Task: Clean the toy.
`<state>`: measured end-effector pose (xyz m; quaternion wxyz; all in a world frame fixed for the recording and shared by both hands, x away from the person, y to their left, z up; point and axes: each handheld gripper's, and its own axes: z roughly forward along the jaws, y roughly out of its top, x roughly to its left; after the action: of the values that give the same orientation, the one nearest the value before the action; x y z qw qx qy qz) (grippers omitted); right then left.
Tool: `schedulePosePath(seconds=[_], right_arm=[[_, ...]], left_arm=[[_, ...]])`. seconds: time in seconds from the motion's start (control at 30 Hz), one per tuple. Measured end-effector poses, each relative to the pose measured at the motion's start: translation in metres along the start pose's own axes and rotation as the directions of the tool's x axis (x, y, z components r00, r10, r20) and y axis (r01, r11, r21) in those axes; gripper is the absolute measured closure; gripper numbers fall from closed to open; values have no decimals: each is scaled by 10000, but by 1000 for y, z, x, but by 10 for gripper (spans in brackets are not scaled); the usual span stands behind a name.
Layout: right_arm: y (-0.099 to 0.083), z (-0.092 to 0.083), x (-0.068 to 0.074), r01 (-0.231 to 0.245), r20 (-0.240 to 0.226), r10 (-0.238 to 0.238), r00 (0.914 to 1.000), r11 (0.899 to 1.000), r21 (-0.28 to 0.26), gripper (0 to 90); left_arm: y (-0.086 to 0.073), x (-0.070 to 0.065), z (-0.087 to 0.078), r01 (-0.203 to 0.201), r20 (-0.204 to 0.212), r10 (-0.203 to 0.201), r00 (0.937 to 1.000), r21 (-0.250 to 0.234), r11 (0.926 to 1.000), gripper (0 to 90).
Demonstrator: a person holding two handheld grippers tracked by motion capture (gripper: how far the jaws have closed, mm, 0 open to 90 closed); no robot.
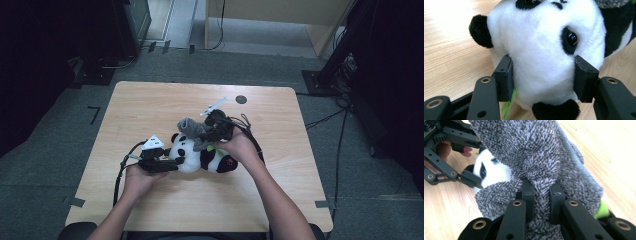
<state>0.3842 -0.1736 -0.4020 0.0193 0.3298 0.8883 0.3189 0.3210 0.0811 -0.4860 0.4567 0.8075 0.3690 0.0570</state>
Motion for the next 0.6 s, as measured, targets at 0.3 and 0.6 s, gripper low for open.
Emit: schedulePosePath(seconds=[0.3, 0.6], right_arm=[[-9, -2, -12, -57, 492, 112, 9987, 9938, -1106, 801], [-11, -13, -41, -458, 1662, 733, 9834, 9854, -1637, 799]], left_arm=[[-1, 0, 0, 157, -37, -158, 9999, -144, 9998, 443], [-3, -2, 0, 29, -103, -31, 9999, -158, 9999, 444]])
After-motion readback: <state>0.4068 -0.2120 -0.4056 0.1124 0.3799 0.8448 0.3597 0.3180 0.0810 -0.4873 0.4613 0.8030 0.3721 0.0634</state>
